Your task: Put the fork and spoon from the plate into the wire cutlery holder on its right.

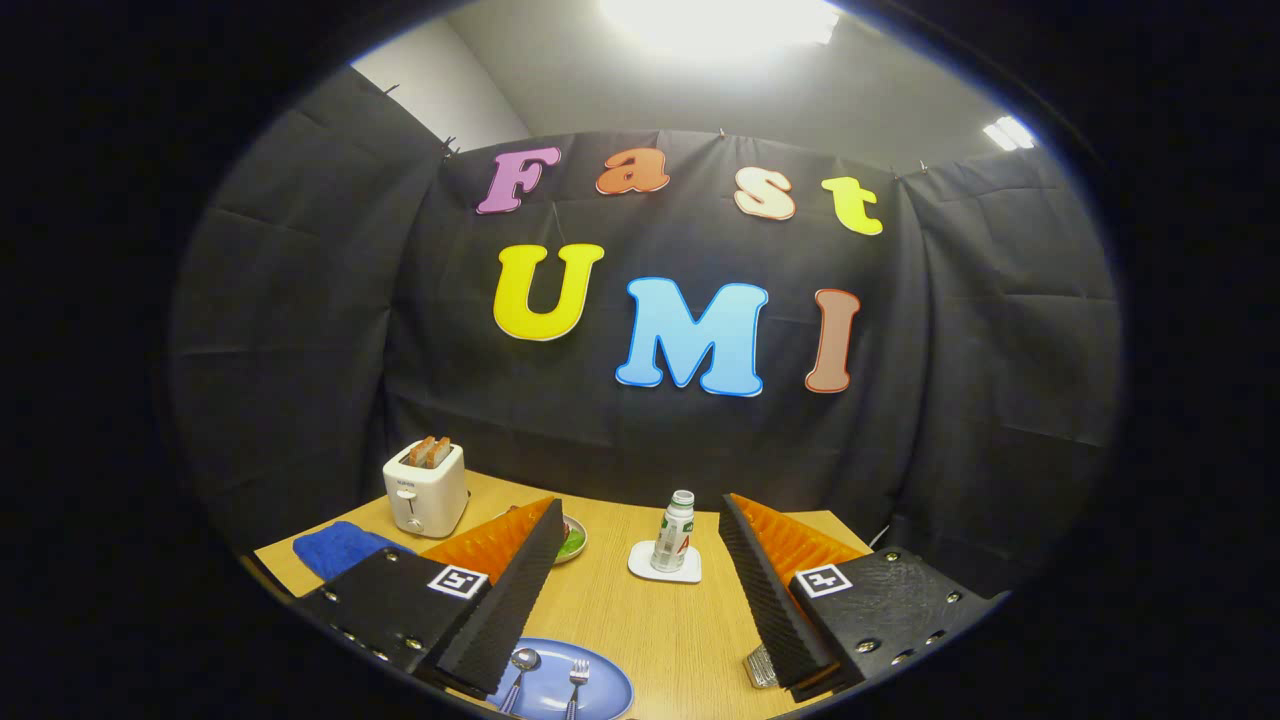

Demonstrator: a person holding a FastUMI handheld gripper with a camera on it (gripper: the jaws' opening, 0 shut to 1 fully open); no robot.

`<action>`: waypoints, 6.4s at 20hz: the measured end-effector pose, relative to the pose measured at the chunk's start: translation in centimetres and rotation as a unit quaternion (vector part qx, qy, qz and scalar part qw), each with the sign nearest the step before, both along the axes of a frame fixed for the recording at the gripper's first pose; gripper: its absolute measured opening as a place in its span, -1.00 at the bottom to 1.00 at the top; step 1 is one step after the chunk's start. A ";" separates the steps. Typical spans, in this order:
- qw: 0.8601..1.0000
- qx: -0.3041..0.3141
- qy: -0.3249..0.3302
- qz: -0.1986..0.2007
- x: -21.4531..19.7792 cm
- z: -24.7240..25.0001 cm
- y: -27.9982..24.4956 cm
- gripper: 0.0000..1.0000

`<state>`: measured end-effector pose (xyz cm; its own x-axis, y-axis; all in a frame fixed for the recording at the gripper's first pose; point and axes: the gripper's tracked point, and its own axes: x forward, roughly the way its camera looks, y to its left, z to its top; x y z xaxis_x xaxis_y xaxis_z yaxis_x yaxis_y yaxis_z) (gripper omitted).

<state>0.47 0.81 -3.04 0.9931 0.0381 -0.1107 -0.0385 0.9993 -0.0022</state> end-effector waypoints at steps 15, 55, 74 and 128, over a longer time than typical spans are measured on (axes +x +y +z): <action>0.981 -0.024 0.183 0.066 -1.0 -10.2 4.3 0.93; 0.773 -0.074 0.604 0.178 -9.1 -32.9 8.3 -0.91; 0.783 -0.115 0.592 0.150 -8.0 -23.5 -2.4 -0.91; 0.600 -0.324 0.718 0.141 -2.3 -24.6 -23.0 0.75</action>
